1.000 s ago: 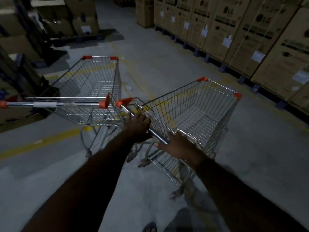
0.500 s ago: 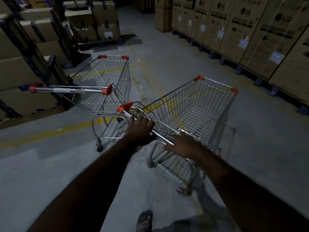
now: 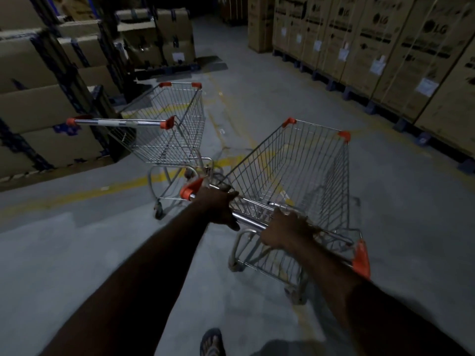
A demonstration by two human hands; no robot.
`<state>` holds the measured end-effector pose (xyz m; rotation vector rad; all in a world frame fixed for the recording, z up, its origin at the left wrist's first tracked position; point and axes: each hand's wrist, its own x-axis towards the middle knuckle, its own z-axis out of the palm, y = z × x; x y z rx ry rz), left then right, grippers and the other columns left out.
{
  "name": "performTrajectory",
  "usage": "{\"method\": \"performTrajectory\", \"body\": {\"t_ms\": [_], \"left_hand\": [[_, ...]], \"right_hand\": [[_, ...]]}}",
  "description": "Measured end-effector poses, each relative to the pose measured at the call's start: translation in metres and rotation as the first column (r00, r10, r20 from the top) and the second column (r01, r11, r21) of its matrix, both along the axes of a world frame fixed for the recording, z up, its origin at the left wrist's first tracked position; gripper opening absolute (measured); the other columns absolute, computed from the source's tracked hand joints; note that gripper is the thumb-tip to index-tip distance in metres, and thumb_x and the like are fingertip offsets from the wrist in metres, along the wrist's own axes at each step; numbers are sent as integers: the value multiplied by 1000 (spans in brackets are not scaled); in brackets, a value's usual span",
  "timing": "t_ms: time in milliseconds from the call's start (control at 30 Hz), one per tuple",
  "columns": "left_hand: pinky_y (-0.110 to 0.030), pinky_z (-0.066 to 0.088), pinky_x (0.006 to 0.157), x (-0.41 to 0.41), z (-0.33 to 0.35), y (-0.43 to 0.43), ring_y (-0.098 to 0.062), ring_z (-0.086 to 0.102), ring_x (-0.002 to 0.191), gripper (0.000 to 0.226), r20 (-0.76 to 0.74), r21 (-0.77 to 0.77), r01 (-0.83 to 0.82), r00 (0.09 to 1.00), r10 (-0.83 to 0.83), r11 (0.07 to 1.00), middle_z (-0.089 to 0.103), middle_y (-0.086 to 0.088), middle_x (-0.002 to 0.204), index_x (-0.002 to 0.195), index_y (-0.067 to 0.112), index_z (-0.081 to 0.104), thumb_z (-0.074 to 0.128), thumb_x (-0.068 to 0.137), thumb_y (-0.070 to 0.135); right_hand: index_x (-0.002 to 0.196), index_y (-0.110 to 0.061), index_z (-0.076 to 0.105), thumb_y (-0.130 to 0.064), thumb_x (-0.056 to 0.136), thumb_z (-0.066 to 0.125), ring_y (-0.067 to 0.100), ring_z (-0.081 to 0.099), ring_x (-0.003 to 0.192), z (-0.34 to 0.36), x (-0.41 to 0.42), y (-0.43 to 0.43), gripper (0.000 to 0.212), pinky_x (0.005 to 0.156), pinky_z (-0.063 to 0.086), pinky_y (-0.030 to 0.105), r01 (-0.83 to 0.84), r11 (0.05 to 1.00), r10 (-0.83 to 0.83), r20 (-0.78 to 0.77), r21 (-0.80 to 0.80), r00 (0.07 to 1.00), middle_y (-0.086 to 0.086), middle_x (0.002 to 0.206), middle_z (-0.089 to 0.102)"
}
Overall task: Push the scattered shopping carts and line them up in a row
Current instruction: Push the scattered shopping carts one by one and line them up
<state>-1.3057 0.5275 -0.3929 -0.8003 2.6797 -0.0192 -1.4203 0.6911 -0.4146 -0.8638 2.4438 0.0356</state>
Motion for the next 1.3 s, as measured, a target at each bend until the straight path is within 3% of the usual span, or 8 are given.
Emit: {"method": "performTrajectory", "body": {"t_ms": [133,233,400,533,700,767,867,1300], "left_hand": [[-48,27,119,4,-1,23,-25,25,152,111,126,7,-34,991,33,999,5,9,169,159,40,17,63,68,84],[-52,27,118,8,-6,37,-25,27,151,112,144,20,-48,989,45,999,9,9,168,159,40,16,62,68,85],[-59,28,116,38,-11,73,-31,36,146,107,39,58,-6,999,4,998,24,3,166,158,37,23,64,70,82],[-56,36,112,79,-9,107,-33,42,142,108,-11,106,24,1000,-22,994,31,-2,163,159,34,19,65,73,79],[-53,45,105,145,-13,143,-35,47,135,105,-26,156,-21,999,25,988,40,-9,155,156,31,29,75,71,71],[-52,45,103,172,-11,152,-36,46,135,101,-12,190,-57,998,61,980,40,-13,153,155,29,31,77,73,64],[-52,45,106,213,-12,160,-38,45,136,96,31,213,-109,994,105,971,34,-17,157,158,30,24,75,81,55],[-58,43,108,380,-19,156,-36,47,136,81,-7,203,-331,941,340,921,39,-11,156,157,34,25,62,86,49]], "right_hand": [[153,-20,32,-58,77,65,40,41,137,-1,11,27,91,108,32,68,-74,994,67,-86,-79,994,12,153,42],[148,-20,38,-63,73,64,37,48,132,-1,17,43,90,106,39,62,-108,990,100,-91,-85,991,10,148,48],[143,-19,44,-61,69,55,31,57,123,12,33,77,86,96,52,46,-217,976,212,-135,-20,968,7,139,56],[146,-22,43,-60,67,48,28,58,124,19,56,106,88,99,52,43,-260,965,258,-154,6,954,6,140,55],[154,-23,36,-57,78,66,26,49,135,25,109,133,89,107,45,38,-338,941,337,-156,24,928,7,152,47],[160,-21,28,-47,82,72,25,41,143,35,137,138,93,113,38,35,-367,929,371,-123,57,921,6,161,37],[156,-22,36,-38,81,75,24,42,142,41,178,145,87,112,39,33,-419,907,421,-124,43,899,6,159,40],[160,-21,29,-41,79,72,25,38,145,36,308,104,94,114,39,36,-619,785,614,-158,25,773,7,161,37]]}}
